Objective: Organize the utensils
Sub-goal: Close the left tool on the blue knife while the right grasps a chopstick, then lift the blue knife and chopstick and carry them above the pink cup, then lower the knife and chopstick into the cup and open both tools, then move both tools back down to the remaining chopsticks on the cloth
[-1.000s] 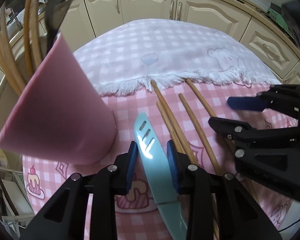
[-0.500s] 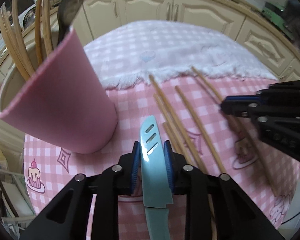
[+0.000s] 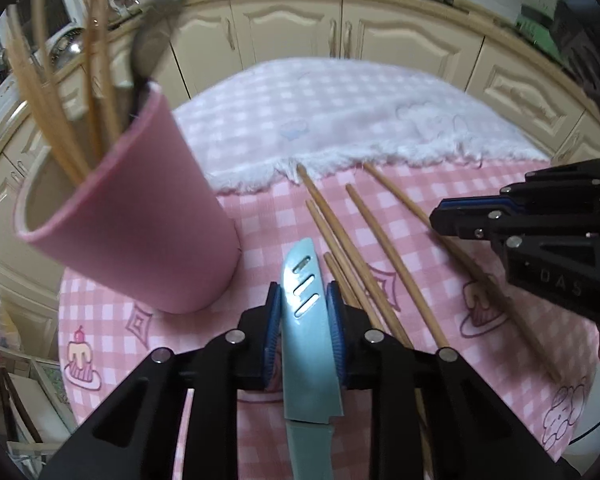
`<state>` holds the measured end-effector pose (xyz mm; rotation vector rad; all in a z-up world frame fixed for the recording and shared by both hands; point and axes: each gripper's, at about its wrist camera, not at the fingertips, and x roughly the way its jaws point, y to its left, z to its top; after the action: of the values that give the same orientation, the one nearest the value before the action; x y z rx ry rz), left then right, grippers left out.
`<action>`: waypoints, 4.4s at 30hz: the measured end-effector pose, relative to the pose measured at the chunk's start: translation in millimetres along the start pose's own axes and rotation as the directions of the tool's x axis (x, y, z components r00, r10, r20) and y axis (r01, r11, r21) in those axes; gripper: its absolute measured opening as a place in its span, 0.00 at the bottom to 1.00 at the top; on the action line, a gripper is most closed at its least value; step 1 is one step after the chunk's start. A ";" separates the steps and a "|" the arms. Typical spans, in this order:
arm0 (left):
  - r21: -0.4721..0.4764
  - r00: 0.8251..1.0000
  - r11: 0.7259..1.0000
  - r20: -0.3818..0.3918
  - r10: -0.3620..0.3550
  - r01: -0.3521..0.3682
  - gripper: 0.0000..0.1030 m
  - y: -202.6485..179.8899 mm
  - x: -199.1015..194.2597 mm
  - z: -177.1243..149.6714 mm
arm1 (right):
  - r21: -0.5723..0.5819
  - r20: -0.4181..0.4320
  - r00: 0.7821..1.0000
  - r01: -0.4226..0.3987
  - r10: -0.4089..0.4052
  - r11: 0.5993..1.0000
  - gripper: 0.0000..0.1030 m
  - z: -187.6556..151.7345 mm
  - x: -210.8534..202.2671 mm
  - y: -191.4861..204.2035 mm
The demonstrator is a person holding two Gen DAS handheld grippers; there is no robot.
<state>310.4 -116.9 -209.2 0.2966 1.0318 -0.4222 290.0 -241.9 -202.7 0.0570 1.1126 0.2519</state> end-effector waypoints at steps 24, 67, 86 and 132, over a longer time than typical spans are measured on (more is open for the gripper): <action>-0.076 0.989 0.996 0.144 -0.030 0.041 0.21 16.1 -48.2 -12.5 | -0.069 -0.112 0.989 0.086 -0.094 0.994 0.18 7.8 22.9 8.3; -0.171 0.868 0.978 0.497 -0.021 0.121 0.20 59.2 -192.0 -15.2 | -0.076 0.485 0.842 -0.227 0.235 0.971 0.06 29.9 -140.9 25.2; -0.197 0.780 0.976 0.624 0.050 0.096 0.20 108.1 -253.1 32.2 | -0.177 0.639 0.714 -0.224 0.285 0.958 0.06 112.5 -184.2 74.3; -0.264 0.854 0.964 0.495 0.161 -0.029 0.86 97.7 -189.9 14.6 | 0.064 0.535 0.836 -0.188 0.125 0.980 0.94 82.7 -134.4 7.3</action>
<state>283.2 0.4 -32.2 0.0015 0.5294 -0.2541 306.6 -259.0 -46.4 0.3056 0.5655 0.2966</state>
